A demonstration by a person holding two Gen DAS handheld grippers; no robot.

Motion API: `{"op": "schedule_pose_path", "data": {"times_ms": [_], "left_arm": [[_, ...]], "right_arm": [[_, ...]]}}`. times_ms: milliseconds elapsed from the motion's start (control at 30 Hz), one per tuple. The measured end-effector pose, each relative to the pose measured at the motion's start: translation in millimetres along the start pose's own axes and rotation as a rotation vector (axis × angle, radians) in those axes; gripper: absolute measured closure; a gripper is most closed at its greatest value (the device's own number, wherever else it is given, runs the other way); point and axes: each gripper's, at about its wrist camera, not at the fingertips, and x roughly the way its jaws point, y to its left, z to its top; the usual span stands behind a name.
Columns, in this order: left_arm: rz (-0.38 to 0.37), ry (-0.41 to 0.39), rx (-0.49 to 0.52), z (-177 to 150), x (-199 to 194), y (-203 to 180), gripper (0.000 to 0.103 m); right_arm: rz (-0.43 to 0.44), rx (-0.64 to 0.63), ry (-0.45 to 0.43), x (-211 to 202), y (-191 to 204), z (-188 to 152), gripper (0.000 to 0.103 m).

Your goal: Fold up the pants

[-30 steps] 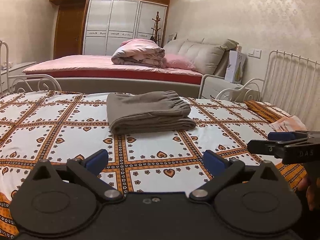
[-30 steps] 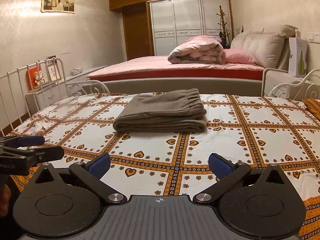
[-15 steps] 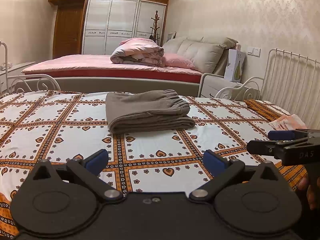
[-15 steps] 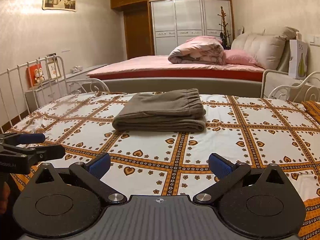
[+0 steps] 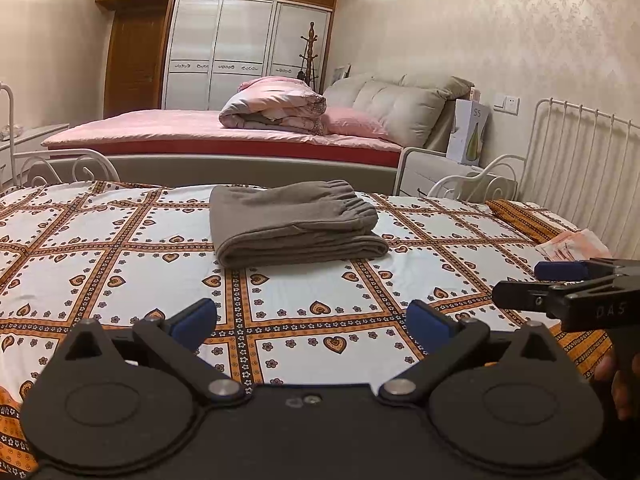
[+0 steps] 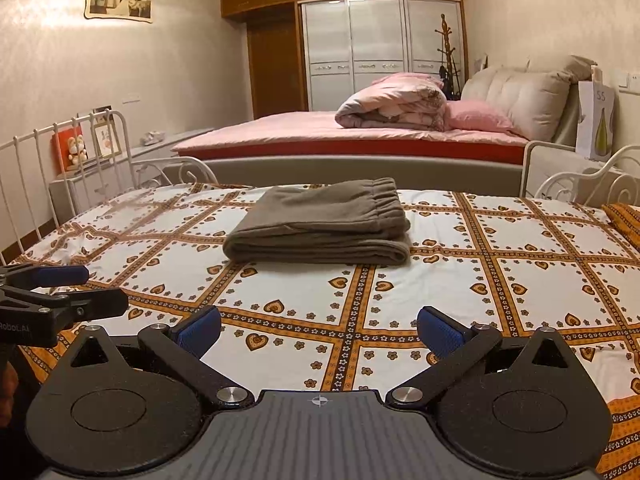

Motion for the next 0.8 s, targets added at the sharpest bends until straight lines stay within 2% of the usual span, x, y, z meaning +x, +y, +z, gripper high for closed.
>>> {"op": "schedule_pose_path", "data": {"times_ms": [800], "left_arm": [[-0.005, 0.0, 0.008, -0.3, -0.4, -1.0, 0.008]], "right_arm": [[0.001, 0.0, 0.0, -0.5, -0.4, 0.0, 0.0]]}}
